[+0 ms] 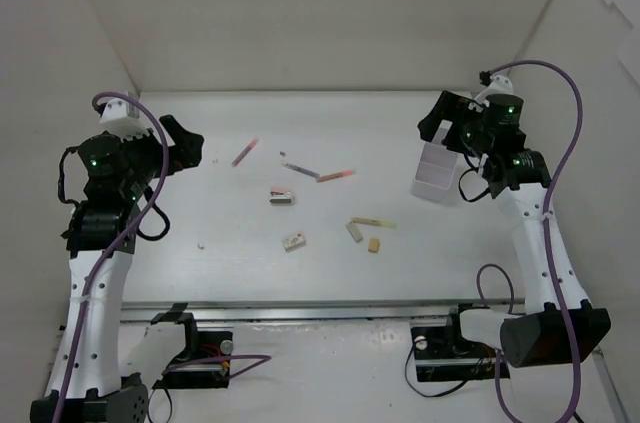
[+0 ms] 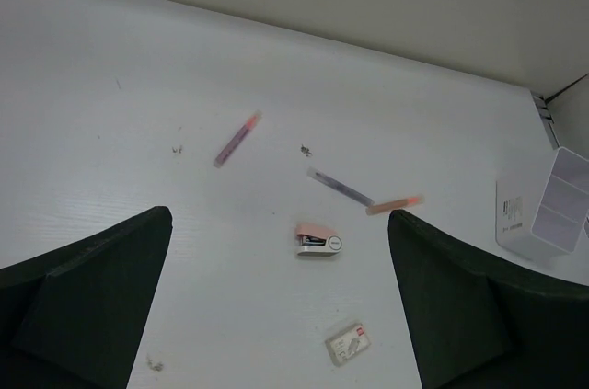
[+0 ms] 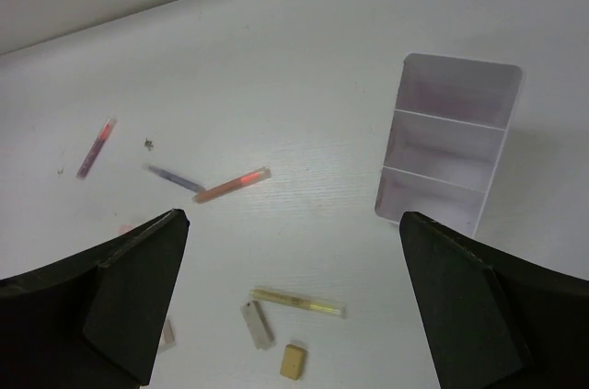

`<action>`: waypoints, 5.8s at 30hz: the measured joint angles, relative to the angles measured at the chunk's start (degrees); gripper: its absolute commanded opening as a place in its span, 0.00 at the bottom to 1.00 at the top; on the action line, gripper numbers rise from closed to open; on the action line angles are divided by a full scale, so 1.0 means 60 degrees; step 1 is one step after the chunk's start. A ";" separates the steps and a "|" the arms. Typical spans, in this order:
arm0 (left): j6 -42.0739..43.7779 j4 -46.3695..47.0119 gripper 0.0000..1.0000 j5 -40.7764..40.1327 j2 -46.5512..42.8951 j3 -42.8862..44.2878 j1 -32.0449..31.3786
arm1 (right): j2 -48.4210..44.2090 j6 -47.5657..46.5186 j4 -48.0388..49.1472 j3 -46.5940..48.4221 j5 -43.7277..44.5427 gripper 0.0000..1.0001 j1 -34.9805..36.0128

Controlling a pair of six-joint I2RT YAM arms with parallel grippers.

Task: Sort the stationery into containers
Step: Pick up the pen from the center of the board, then place the pen in the storage box, then pick up the pen from the center of the board.

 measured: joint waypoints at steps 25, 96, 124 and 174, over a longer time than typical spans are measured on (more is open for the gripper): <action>0.0324 -0.0066 1.00 0.1592 0.0849 -0.0754 0.0000 | 0.3428 -0.5978 -0.3140 0.0372 0.2932 0.98 0.5144; 0.0699 0.1264 1.00 0.1311 0.0852 -0.2922 -0.0896 | 0.3078 -0.6291 0.3067 -0.2244 0.1953 0.00 0.4885; 0.0645 0.1388 1.00 0.0798 0.1832 -0.2557 -0.1075 | 0.3544 -0.5191 1.2764 -0.4164 0.6189 0.00 0.1086; 0.2849 0.0091 1.00 0.2200 0.7890 0.2025 -0.0772 | 0.4816 -0.4685 0.2481 0.1763 0.0280 0.98 0.3566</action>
